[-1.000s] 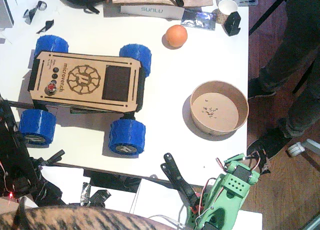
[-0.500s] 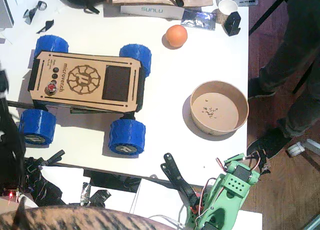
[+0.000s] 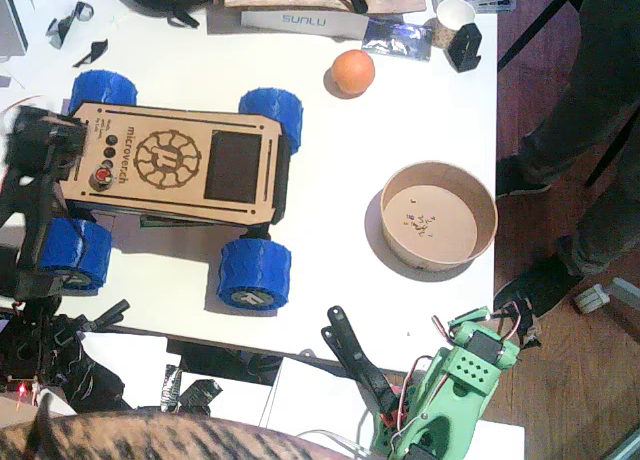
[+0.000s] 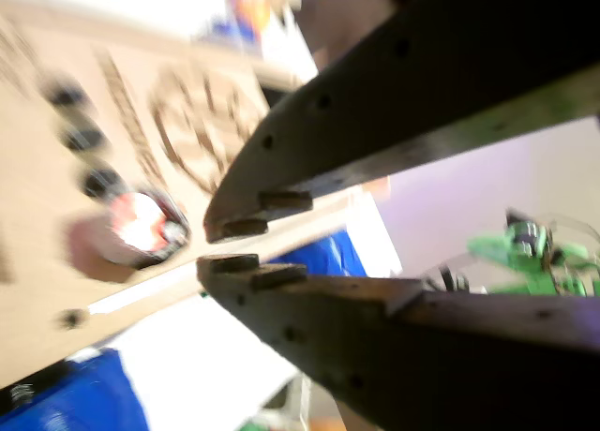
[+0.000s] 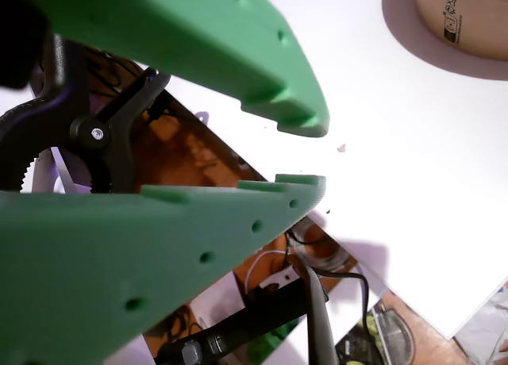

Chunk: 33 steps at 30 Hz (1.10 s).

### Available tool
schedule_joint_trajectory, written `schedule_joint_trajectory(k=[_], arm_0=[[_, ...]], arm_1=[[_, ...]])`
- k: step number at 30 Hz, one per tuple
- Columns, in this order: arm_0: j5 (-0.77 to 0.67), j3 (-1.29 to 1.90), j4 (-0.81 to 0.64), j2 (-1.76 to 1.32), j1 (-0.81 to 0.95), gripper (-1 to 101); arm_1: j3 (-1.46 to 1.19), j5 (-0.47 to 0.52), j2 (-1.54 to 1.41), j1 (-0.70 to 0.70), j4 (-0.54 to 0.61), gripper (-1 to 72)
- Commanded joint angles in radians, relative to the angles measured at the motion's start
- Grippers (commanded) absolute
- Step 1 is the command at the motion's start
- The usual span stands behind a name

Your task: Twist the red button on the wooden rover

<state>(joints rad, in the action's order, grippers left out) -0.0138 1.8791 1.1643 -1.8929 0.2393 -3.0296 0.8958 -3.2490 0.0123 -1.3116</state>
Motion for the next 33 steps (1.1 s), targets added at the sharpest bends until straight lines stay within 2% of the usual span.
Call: schedule_joint_trajectory(k=[1,3,8,11,21,27,33], arm_0=[[0.003,-0.057,-0.041,0.031,0.014,3],[0.003,-0.057,-0.038,0.037,0.014,6],[0.003,-0.054,-0.009,0.037,0.014,24],[0.003,-0.054,-0.023,0.058,0.014,27],[0.005,-0.077,-0.104,0.232,0.015,29],[0.002,-0.342,0.078,0.459,0.015,28],[-0.011,-0.517,0.17,0.618,0.015,27]], arm_1=[[0.005,0.009,-0.002,0.002,-0.006,2.5],[0.005,0.009,-0.002,0.002,-0.006,2.5],[0.005,0.009,-0.002,0.002,-0.006,2.5],[0.005,0.009,-0.002,0.002,-0.006,2.5],[0.005,0.009,-0.002,0.002,-0.006,2.5],[0.005,0.009,-0.002,0.002,-0.006,2.5],[0.005,0.009,-0.002,0.002,-0.006,2.5]])
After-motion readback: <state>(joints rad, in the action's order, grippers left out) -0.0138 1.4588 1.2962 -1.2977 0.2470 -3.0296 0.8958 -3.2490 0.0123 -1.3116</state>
